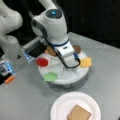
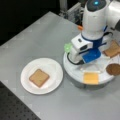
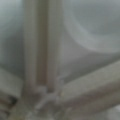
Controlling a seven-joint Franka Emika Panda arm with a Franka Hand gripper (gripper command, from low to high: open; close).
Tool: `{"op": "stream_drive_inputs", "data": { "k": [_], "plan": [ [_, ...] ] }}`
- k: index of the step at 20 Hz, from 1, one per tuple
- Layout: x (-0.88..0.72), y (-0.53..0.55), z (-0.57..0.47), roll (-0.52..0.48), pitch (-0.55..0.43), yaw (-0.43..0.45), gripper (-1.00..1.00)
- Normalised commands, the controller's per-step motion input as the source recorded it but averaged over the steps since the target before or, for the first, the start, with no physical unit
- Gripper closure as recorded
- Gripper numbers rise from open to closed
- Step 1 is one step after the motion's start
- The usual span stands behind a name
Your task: Ingredient selection for cheeseburger or sandwich
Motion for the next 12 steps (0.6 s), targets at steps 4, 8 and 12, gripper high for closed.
{"op": "stream_drive_inputs", "data": {
  "k": [4, 8, 12],
  "plan": [
    [0.21, -0.23, -0.2, 0.05, 0.009, -0.051, -1.0],
    [0.12, -0.19, 0.11, -0.035, -0.011, -0.138, -1.0],
    [0.04, -0.13, 0.5, -0.073, 0.073, -0.111, -1.0]
  ]
}}
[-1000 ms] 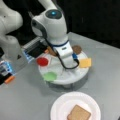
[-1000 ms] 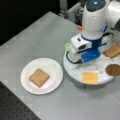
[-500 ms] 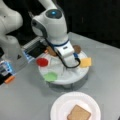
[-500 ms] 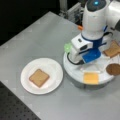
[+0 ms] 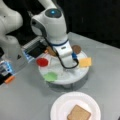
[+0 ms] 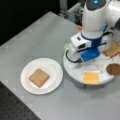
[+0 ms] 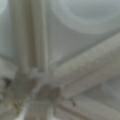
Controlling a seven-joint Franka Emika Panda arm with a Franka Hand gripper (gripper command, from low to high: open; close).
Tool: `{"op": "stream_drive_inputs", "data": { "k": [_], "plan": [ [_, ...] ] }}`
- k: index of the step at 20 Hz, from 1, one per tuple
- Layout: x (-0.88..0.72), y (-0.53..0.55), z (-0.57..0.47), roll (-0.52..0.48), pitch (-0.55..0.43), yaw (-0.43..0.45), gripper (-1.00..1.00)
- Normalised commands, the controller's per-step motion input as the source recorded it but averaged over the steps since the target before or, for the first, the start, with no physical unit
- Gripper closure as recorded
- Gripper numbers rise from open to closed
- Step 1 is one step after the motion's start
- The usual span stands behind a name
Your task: Ingredient selection for cheeseburger or sandwich
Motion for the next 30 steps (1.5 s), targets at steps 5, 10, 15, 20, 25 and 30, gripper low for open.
{"op": "stream_drive_inputs", "data": {
  "k": [5, 10, 15, 20, 25, 30],
  "plan": [
    [0.05, 0.01, 0.45, -0.061, 0.129, -0.022, -1.0],
    [0.1, 0.04, 0.19, -0.016, 0.151, -0.04, -1.0],
    [0.04, -0.03, 0.24, -0.013, 0.173, -0.254, -1.0],
    [0.01, -0.23, 0.21, -0.078, -0.063, -0.519, -1.0],
    [0.03, -0.35, 0.13, -0.053, 0.065, -0.499, -1.0],
    [0.16, -0.44, 0.11, -0.022, 0.081, -0.35, -1.0]
  ]
}}
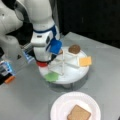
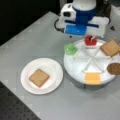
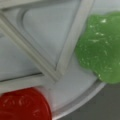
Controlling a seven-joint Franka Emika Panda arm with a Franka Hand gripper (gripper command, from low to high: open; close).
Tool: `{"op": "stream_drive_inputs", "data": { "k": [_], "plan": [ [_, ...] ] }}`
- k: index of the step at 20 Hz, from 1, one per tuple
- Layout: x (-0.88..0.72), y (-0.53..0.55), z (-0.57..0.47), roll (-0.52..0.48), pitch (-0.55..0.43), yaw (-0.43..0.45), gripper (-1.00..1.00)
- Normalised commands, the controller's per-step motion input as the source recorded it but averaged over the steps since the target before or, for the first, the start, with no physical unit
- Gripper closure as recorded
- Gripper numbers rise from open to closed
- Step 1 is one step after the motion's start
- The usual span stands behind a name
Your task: Ingredient selection for cheeseburger or sandwich
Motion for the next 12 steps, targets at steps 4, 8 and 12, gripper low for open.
{"op": "stream_drive_inputs", "data": {
  "k": [4, 8, 12],
  "plan": [
    [0.28, -0.42, -0.03, 0.087, 0.116, -0.417, -1.0],
    [0.32, -0.39, 0.0, 0.236, 0.141, -0.337, -1.0],
    [0.34, -0.33, 0.07, 0.232, 0.076, -0.19, -1.0]
  ]
}}
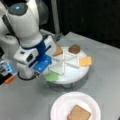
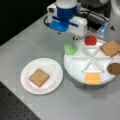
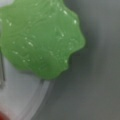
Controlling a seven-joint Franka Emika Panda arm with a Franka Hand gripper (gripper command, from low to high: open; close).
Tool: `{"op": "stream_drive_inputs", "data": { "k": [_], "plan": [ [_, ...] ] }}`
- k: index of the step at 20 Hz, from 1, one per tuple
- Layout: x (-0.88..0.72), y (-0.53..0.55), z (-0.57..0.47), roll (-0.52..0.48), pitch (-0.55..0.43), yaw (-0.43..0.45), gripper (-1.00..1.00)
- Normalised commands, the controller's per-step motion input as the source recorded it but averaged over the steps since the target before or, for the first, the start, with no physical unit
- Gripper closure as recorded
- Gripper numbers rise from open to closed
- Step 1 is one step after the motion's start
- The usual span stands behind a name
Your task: Ingredient selection for cheeseburger or sandwich
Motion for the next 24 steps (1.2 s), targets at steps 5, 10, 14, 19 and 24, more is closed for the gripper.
{"op": "stream_drive_inputs", "data": {
  "k": [5, 10, 14, 19, 24],
  "plan": [
    [0.27, -0.19, -0.03, 0.32, 0.015, -0.134, -1.0],
    [0.14, -0.12, -0.04, 0.513, -0.036, -0.086, -1.0],
    [0.07, -0.13, -0.02, 0.473, -0.027, -0.007, -1.0],
    [0.05, -0.13, -0.01, 0.396, 0.069, 0.041, -1.0],
    [0.06, -0.14, -0.06, 0.528, 0.026, 0.042, -1.0]
  ]
}}
